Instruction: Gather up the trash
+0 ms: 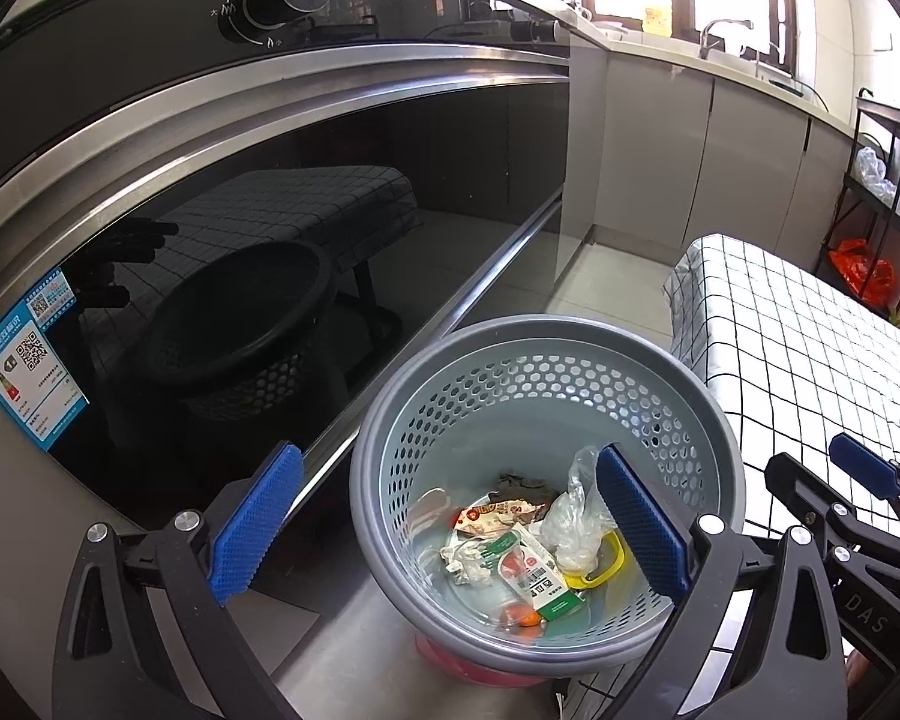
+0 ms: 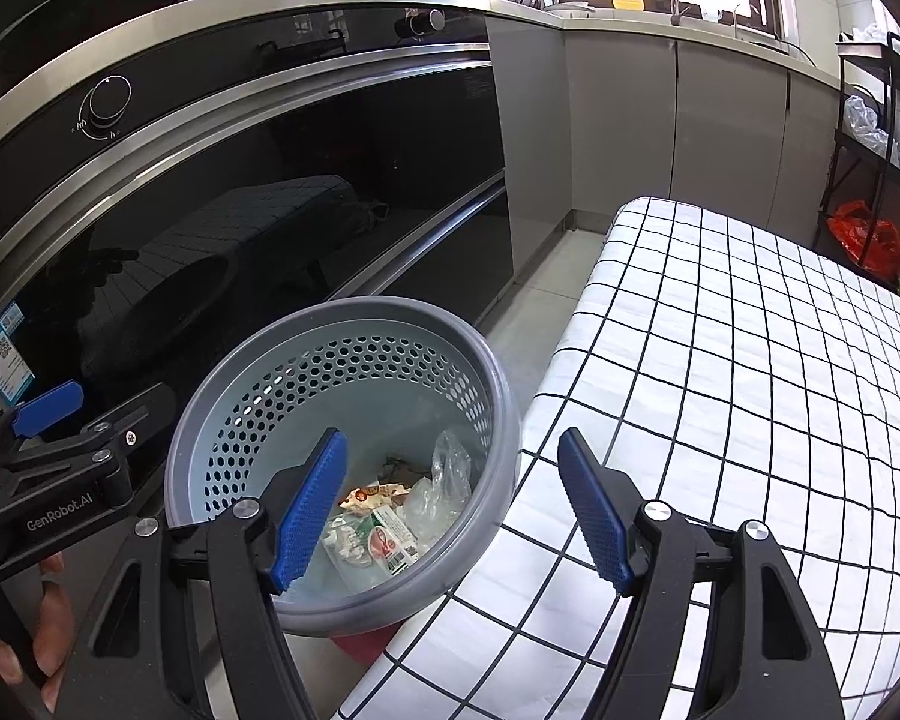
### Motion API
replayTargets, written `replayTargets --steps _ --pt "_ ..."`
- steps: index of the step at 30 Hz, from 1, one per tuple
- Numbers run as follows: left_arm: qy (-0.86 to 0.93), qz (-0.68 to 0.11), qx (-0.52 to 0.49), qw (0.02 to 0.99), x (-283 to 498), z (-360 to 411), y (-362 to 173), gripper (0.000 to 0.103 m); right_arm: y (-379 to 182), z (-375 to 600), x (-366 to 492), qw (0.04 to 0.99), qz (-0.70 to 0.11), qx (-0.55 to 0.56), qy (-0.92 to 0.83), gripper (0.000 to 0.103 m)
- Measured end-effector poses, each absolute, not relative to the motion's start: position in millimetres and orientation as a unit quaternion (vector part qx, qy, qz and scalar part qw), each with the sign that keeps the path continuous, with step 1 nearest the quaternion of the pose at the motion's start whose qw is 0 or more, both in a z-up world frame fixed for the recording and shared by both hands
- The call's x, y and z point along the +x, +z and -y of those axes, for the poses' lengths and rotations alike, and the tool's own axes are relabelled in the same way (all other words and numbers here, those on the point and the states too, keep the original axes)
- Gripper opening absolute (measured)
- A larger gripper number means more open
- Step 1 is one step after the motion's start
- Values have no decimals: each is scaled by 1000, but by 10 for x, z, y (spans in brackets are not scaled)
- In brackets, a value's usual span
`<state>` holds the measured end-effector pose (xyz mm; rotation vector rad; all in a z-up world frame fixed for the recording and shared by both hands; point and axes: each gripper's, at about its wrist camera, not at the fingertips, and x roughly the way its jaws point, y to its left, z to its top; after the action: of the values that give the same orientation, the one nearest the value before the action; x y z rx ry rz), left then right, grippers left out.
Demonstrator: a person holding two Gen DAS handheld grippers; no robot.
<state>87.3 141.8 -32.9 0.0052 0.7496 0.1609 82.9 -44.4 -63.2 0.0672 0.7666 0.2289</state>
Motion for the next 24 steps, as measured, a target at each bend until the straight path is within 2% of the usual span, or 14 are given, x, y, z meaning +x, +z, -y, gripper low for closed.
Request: replayTargets --steps 24 --pt "85 -370 1 925 897 -1423 -337 96 -596 457 810 923 -367 36 108 71"
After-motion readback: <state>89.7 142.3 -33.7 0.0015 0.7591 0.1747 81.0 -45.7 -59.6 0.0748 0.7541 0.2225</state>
